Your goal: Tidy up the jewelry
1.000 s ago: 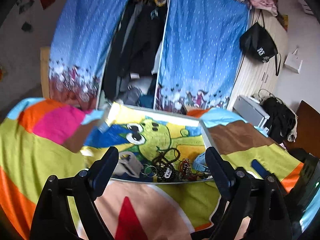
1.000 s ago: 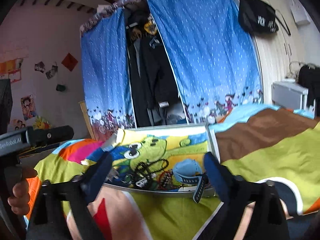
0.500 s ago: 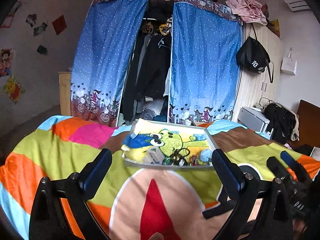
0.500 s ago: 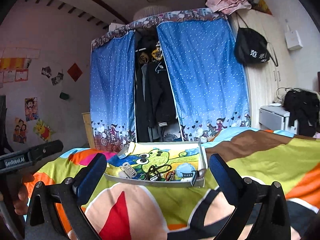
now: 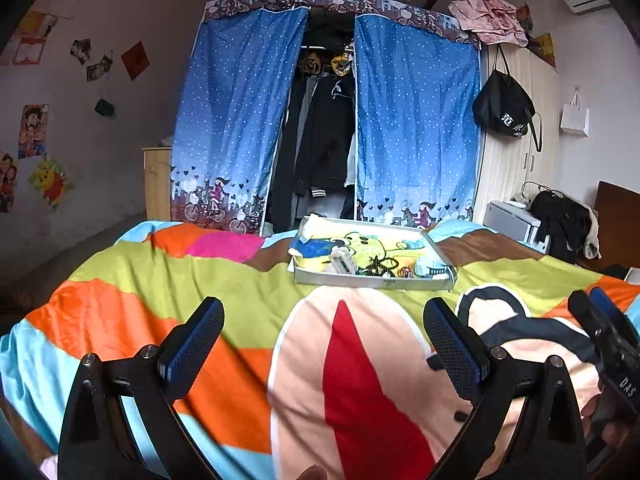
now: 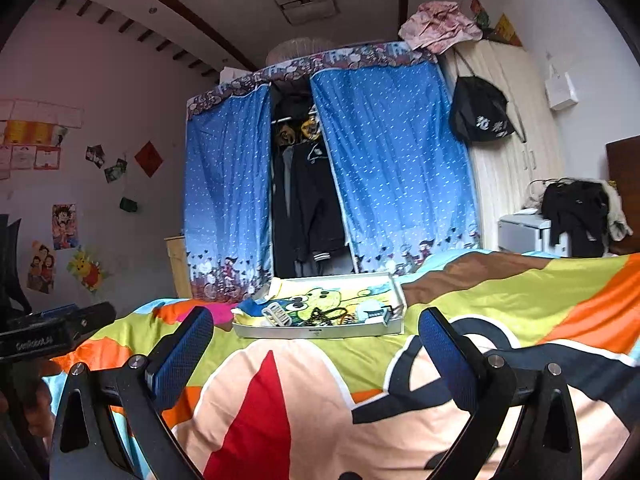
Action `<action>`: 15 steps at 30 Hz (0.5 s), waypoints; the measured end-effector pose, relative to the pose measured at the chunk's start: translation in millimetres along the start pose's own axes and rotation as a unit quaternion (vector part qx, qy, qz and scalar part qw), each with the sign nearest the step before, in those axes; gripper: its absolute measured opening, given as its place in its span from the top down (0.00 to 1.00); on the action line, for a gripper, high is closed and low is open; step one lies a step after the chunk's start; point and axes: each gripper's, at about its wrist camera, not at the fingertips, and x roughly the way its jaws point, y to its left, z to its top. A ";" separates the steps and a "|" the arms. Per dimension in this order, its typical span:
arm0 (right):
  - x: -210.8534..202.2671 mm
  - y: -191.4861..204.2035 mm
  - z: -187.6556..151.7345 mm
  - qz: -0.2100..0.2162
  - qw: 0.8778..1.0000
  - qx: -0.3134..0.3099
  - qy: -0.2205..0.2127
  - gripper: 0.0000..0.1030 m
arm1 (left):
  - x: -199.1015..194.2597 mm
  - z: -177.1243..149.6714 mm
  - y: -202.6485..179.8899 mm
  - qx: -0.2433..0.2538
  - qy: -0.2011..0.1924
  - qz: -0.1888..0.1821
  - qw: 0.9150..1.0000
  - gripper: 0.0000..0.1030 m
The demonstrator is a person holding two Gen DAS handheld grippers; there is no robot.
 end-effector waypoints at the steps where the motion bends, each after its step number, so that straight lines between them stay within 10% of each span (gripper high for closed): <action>1: -6.4 0.8 -2.0 -0.005 1.000 0.002 -0.003 0.00 | -3.8 -3.5 1.5 -0.002 0.000 -0.001 1.000 0.05; 15: -50.8 20.2 -35.3 -0.040 0.998 0.010 0.037 0.00 | -39.7 -50.9 9.4 0.006 0.000 0.000 1.000 0.05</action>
